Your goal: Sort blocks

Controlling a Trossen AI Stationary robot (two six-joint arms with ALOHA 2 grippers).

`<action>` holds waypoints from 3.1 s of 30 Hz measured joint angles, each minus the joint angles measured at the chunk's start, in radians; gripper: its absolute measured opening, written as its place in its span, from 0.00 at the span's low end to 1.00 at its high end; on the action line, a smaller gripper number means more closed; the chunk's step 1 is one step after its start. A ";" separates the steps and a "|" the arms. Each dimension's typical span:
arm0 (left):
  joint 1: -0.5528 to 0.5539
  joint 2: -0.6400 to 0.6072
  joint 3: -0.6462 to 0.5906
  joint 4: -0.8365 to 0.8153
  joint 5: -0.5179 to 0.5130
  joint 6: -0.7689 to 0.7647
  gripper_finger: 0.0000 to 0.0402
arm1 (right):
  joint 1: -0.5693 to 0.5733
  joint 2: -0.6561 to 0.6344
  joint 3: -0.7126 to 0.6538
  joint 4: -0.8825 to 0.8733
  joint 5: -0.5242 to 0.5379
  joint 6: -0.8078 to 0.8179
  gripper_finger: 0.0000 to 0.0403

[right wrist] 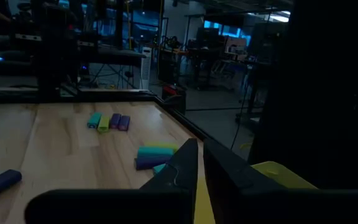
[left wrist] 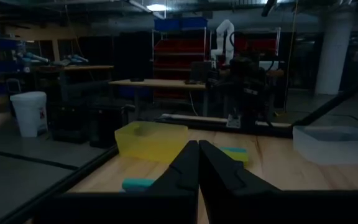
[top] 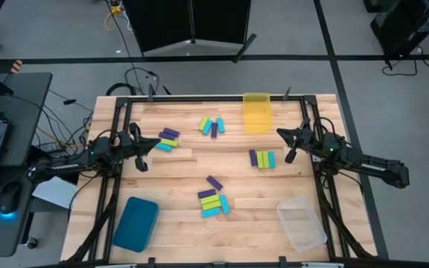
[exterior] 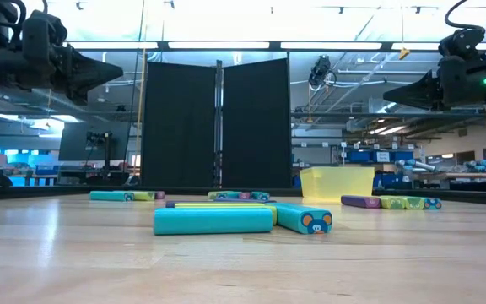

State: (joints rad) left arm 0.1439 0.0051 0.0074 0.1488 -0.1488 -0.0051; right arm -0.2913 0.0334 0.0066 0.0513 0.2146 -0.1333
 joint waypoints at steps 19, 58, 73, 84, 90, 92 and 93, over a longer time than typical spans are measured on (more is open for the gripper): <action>0.000 0.097 0.000 -0.095 0.167 -0.083 0.02 | 0.000 0.000 0.000 0.000 0.000 0.000 0.10; 0.078 1.168 0.744 -0.841 0.126 -0.054 0.11 | 0.000 0.000 0.000 0.000 0.000 0.000 0.10; 0.294 1.346 0.745 -0.733 0.304 0.118 0.04 | 0.000 0.000 0.000 0.007 0.000 0.000 0.10; 0.295 1.506 0.858 -0.800 0.233 0.298 0.27 | 0.000 0.000 0.000 0.007 0.000 0.000 0.10; 0.295 1.589 0.926 -0.823 0.153 0.397 0.38 | 0.000 0.000 0.000 0.007 0.000 0.000 0.10; 0.295 1.609 0.945 -0.828 0.140 0.426 0.40 | 0.000 0.000 0.000 0.007 0.000 0.000 0.10; 0.295 1.617 0.953 -0.833 0.140 0.439 0.41 | 0.000 0.000 0.000 0.007 0.000 0.000 0.10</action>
State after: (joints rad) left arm 0.4389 1.6218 0.9608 -0.6845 -0.0086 0.4343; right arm -0.2913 0.0334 0.0063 0.0582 0.2146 -0.1333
